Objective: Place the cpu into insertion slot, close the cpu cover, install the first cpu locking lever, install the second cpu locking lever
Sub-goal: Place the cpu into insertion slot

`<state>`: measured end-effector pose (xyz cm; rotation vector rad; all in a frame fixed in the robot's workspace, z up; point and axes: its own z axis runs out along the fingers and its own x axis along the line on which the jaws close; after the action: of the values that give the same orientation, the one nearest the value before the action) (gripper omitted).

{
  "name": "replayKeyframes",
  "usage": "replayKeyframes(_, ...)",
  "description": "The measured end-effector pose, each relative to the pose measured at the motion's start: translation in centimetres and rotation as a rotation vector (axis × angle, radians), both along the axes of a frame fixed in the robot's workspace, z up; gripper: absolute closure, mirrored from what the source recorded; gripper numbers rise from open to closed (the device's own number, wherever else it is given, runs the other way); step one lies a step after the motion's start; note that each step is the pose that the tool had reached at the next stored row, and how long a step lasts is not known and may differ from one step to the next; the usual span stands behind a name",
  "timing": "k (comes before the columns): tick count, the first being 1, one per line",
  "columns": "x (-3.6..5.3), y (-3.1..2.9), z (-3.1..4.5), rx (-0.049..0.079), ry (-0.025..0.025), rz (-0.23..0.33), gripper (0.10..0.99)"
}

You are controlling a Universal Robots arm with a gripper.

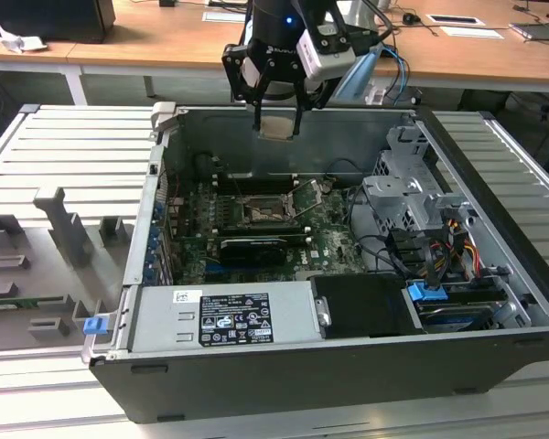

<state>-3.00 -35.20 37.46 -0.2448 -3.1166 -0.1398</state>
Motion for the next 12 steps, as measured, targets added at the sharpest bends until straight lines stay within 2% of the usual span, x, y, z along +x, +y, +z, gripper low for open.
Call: replayKeyframes(12, 0.0, -0.08, -0.48, -0.001, 0.0, -0.028, 0.545)
